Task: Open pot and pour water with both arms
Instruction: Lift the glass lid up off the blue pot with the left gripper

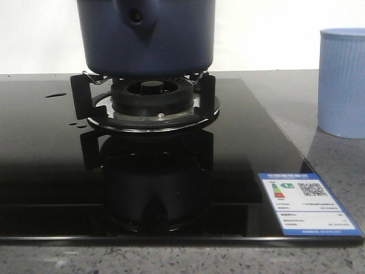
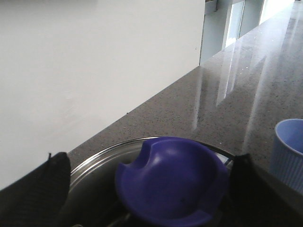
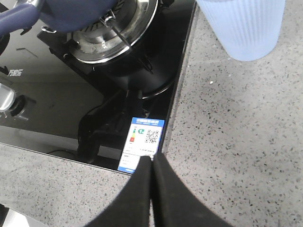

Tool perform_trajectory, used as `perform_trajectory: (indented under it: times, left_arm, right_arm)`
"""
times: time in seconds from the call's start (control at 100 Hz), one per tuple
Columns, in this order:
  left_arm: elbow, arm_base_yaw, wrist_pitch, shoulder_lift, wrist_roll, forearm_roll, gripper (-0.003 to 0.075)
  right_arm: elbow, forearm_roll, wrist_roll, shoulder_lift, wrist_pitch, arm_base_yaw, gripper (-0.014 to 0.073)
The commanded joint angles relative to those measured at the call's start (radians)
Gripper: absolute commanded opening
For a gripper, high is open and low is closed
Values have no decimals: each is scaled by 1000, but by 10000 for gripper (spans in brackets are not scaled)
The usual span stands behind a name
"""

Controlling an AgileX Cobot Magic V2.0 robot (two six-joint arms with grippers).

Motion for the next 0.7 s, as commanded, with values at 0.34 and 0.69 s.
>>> perform_trajectory:
  times: [0.34,0.69]
  left_arm:
    - [-33,-4,137,38,4,-97,620]
    - [-33,-18,117,38,4,-105,336]
  right_arm:
    - [-32,23,-14,20,-57,-8,-67]
    - [-32,23,-14,20,-57,-8,-67]
